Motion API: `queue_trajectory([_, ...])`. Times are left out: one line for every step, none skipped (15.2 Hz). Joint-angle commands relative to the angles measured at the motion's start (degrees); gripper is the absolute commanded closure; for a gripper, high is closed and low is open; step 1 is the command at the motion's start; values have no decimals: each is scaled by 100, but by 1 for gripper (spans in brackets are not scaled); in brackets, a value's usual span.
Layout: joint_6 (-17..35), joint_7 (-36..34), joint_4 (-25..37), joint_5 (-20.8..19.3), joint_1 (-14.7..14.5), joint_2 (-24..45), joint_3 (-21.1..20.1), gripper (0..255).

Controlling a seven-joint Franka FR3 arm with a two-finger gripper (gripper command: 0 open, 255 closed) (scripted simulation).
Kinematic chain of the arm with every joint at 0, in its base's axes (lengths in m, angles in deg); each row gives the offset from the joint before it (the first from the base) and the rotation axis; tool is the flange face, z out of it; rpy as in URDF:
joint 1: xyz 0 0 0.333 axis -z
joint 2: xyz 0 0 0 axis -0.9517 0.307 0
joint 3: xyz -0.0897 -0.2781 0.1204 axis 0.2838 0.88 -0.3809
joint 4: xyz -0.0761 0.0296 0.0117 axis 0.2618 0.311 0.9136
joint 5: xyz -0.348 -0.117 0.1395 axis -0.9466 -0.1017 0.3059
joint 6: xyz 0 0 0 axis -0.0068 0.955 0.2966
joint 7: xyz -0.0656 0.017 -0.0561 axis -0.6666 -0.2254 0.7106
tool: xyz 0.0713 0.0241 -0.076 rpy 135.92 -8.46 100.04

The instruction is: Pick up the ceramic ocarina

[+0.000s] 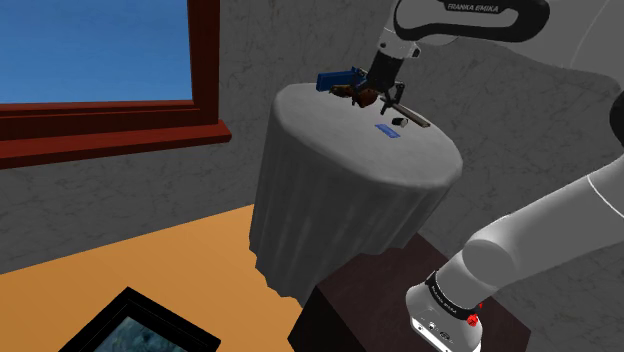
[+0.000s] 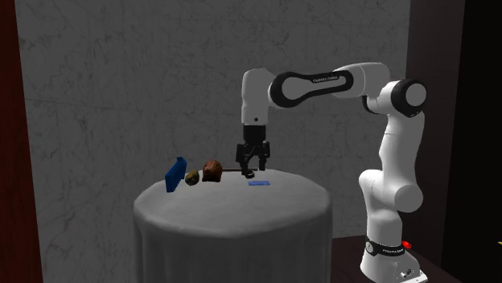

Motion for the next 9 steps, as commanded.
queue_trajectory([60,-479,390,-106,93,389,-20,0])
queue_trajectory([75,-703,590,-163,129,577,-18,0])
queue_trajectory([83,-923,794,-221,165,764,-14,0])
queue_trajectory([83,-1139,1004,-279,198,949,-4,0])
queue_trajectory([76,-1352,1218,-337,231,1133,9,0])
queue_trajectory([61,-1560,1437,-394,259,1316,31,0])
queue_trajectory([40,-1765,1661,-450,284,1497,57,0])
queue_trajectory([11,-1964,1890,-504,308,1677,88,0])
queue_trajectory([-24,-2159,2123,-556,330,1855,124,0])
